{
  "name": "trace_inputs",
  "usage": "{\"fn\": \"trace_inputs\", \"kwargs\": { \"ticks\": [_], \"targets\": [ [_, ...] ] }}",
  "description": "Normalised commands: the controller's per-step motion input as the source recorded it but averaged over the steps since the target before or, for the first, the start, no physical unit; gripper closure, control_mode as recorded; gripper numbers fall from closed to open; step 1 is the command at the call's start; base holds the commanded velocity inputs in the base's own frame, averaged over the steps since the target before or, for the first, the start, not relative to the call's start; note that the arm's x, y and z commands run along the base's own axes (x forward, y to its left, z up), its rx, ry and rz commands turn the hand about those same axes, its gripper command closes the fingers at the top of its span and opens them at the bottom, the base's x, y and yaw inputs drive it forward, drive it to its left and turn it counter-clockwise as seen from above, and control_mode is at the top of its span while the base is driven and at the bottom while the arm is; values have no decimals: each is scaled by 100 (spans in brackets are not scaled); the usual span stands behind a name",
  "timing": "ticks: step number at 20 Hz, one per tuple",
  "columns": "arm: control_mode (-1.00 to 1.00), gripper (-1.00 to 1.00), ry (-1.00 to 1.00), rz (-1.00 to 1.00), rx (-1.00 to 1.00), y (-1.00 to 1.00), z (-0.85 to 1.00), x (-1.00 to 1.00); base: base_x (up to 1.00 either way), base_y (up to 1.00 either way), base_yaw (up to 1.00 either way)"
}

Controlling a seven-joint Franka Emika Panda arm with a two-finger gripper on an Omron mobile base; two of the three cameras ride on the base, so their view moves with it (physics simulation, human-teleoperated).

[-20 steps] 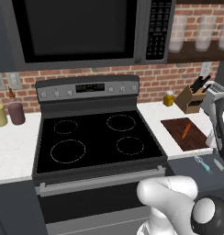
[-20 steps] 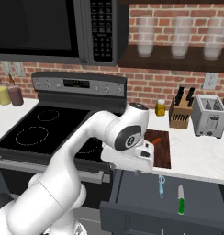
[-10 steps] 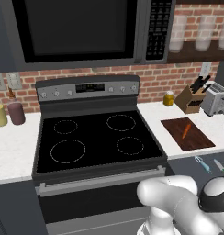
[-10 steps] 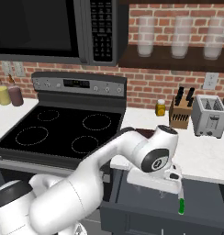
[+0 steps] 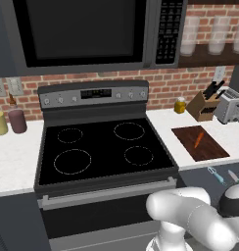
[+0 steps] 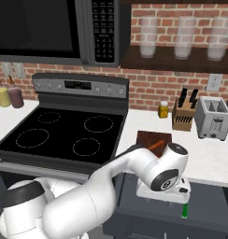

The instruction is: Place the appropriate cutting tool for cutting the carrot skin on the cutting board.

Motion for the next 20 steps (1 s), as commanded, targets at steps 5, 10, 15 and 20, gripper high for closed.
{"fn": "trace_inputs", "kwargs": {
  "ticks": [5, 10, 15, 20],
  "targets": [
    [-100, -100, -4, 1, 0, 0, -33, 52, 0, 0, 0],
    [-100, -100, 0, 0, 0, 0, -22, 66, 0, 0, 0],
    [-100, -100, 0, 0, -1, 0, -28, 43, 0, 0, 0],
    [-100, -100, 0, 0, 0, -6, -30, 10, 0, 0, 0]
  ]
}}
